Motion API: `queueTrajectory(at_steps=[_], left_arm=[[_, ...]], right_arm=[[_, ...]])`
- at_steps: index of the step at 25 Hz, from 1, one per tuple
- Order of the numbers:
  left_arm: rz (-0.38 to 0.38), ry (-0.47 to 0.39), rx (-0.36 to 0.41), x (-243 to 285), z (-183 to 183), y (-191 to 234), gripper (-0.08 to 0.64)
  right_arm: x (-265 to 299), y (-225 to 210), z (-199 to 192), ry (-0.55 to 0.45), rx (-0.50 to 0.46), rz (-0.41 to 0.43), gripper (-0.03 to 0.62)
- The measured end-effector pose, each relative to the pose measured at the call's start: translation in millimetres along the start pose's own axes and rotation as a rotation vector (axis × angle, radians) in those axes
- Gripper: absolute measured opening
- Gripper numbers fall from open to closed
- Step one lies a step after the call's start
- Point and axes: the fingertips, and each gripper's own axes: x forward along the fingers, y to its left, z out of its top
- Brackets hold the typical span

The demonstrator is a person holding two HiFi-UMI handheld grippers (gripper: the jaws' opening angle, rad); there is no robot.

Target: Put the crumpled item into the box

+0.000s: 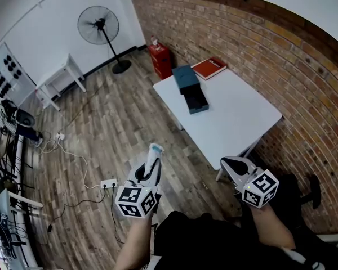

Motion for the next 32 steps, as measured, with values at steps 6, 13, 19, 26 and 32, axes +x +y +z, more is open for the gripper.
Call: queueTrajectory(at_steps=[6, 13, 19, 26, 32], left_arm=[[0.0, 0.007, -0.042, 36, -8, 26, 0.074], [-0.044, 0.02, -0.074, 105, -4, 81, 0.074], [-0.101, 0.026, -0.07, 171, 25, 144, 0.074], [-0.152, 0.029, -0.075, 233, 50, 214, 0.074], [-0.196, 0.038, -0.085, 266, 57, 252, 0.074]], right_arm=[[36, -14, -7, 0.047, 0.003, 0.022, 0.0], [102, -60, -5, 0.081, 0.004, -0.037, 0.0], [190, -88, 20, 0.082, 0.013, -0.069, 0.0], [275, -109, 44, 0.084, 0.016, -0.114, 0.0], [314, -129, 60, 0.08, 0.026, -0.181, 0.0]])
